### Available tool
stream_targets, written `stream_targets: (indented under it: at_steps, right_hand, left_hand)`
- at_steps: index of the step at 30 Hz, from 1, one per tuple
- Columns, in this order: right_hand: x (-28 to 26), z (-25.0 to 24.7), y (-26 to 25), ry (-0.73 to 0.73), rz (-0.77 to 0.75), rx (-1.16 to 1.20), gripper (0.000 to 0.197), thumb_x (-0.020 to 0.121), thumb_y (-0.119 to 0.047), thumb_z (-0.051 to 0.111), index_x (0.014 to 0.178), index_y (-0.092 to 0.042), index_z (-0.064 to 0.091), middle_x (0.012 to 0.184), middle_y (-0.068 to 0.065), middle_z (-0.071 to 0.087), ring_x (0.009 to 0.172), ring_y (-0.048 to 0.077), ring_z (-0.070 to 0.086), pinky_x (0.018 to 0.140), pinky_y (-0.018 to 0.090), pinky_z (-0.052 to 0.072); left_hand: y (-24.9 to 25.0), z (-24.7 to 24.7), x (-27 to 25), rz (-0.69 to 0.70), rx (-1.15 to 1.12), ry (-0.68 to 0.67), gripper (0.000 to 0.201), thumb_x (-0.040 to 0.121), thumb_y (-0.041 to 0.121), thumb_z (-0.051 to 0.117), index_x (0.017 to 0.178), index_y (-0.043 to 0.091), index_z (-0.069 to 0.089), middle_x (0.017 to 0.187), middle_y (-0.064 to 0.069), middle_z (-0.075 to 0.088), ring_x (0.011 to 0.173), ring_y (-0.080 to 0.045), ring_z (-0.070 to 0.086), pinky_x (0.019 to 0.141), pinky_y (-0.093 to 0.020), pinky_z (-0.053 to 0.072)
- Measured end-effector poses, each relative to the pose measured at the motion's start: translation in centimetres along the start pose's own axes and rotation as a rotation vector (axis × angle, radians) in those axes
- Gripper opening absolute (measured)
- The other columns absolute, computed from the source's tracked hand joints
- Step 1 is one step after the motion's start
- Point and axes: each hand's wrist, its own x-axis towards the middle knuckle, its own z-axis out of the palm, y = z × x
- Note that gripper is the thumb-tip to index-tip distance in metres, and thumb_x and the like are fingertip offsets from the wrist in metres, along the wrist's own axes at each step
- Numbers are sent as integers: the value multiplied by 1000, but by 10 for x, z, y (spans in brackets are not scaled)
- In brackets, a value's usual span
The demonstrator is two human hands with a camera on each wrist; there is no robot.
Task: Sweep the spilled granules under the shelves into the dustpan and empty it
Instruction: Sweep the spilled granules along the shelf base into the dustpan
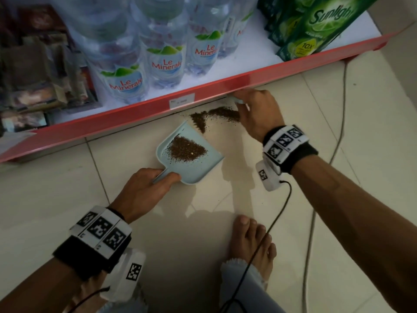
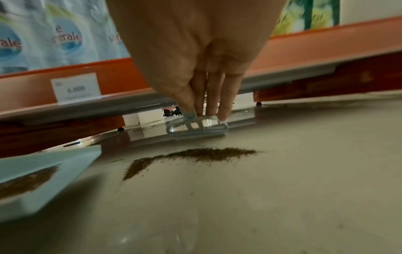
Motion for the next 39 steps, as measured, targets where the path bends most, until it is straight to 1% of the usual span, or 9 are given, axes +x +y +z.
stream_targets:
  at_steps: [6, 11, 16, 23, 26, 29, 33, 37, 39]
  right_hand:
    - [-18, 2, -16, -194, -259, 87, 36, 97, -6, 53, 128, -18, 65, 131, 3, 64, 108, 27, 69, 95, 40, 54]
    - [-29, -23, 11, 38, -159, 56, 32, 96, -14, 54, 123, -23, 68, 121, 2, 71, 99, 28, 71, 83, 44, 57]
    - [-10, -19, 34, 85, 240, -173, 36, 96, -18, 49, 127, -28, 64, 112, 16, 71, 93, 41, 65, 79, 44, 55]
    - [-42, -3, -1, -117, -88, -47, 31, 99, -21, 50, 126, -30, 65, 109, 7, 74, 71, 29, 68, 61, 31, 53]
    - [-46, -14, 6, 26, -67, -52, 28, 99, -24, 51, 121, -33, 66, 105, 1, 76, 71, 28, 68, 58, 25, 42]
    - [-39, -30, 27, 139, 92, -152, 29, 98, -22, 49, 120, -30, 67, 100, 7, 75, 76, 33, 68, 63, 32, 46]
    - [-31, -30, 47, 63, 392, -233, 29, 99, -22, 43, 115, -21, 67, 97, 19, 69, 83, 41, 62, 69, 39, 47]
    - [-47, -10, 16, -62, 200, -75, 30, 102, -25, 40, 104, -14, 68, 73, 7, 65, 55, 25, 54, 48, 24, 36]
    - [-57, -6, 2, -52, 109, -24, 26, 100, -26, 44, 108, -20, 68, 78, 5, 70, 58, 25, 59, 51, 26, 43]
  left_hand:
    - [-6, -3, -4, 5, -4, 14, 42, 86, 50, 63, 61, 19, 51, 48, 10, 44, 42, -6, 39, 54, -28, 34]
    - [-5, -3, -3, -5, -7, 26, 41, 86, 49, 63, 61, 19, 51, 49, 10, 45, 44, -8, 40, 56, -30, 35]
    - [2, 3, -1, 7, 24, 10, 42, 85, 50, 62, 59, 20, 49, 48, 8, 44, 45, -10, 39, 57, -31, 35]
    - [6, 2, 0, 15, 6, -4, 40, 85, 51, 62, 62, 19, 52, 49, 8, 43, 44, -8, 38, 56, -30, 34]
    - [6, 2, -2, 4, 17, 10, 41, 86, 49, 63, 61, 19, 51, 50, 8, 42, 44, -8, 38, 57, -30, 34]
    - [6, 2, -4, 21, 16, -1, 41, 88, 46, 62, 61, 18, 50, 49, 7, 41, 45, -9, 37, 56, -30, 34]
    - [11, 4, -3, 18, 21, -4, 40, 89, 45, 62, 62, 17, 51, 50, 6, 42, 46, -9, 38, 57, -30, 34]
    - [15, 7, -1, 25, 52, -6, 40, 88, 48, 61, 63, 17, 51, 52, 6, 43, 47, -10, 39, 57, -30, 35]
    - [15, 7, 1, 19, 52, -6, 41, 87, 48, 61, 62, 18, 51, 51, 6, 43, 46, -9, 39, 56, -29, 35]
